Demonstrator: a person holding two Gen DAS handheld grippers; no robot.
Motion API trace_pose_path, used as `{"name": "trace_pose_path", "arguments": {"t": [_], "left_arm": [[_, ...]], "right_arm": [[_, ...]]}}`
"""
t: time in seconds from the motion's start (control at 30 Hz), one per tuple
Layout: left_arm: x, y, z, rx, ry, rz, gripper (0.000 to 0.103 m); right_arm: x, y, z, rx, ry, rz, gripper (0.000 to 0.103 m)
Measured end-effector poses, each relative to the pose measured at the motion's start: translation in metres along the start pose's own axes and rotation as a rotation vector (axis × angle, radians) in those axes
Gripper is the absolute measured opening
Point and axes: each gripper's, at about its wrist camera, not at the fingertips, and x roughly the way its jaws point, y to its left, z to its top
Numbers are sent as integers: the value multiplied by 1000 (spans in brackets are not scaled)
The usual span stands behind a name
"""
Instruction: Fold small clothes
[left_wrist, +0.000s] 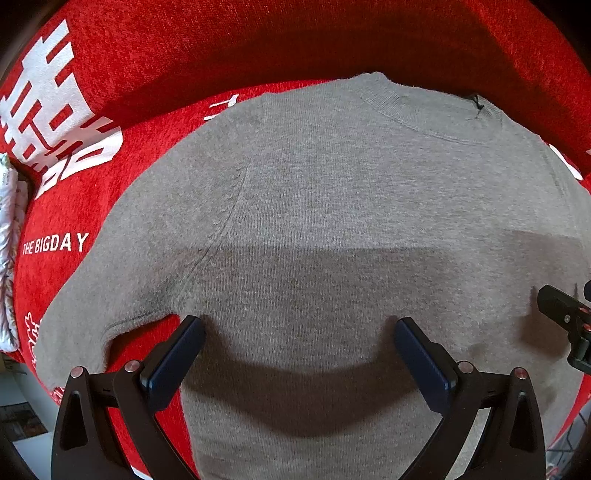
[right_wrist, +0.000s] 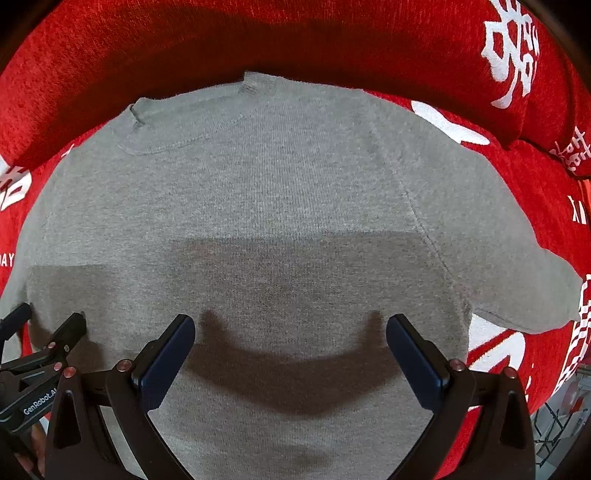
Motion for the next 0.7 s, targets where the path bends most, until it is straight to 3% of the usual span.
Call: {"name": "trace_pose_path", "arguments": {"t": [0.7], "left_arm": [[-5,-4,5,-57,20,2,103]], "right_arm": [[4,-24,12,-9,16,30,103]]}}
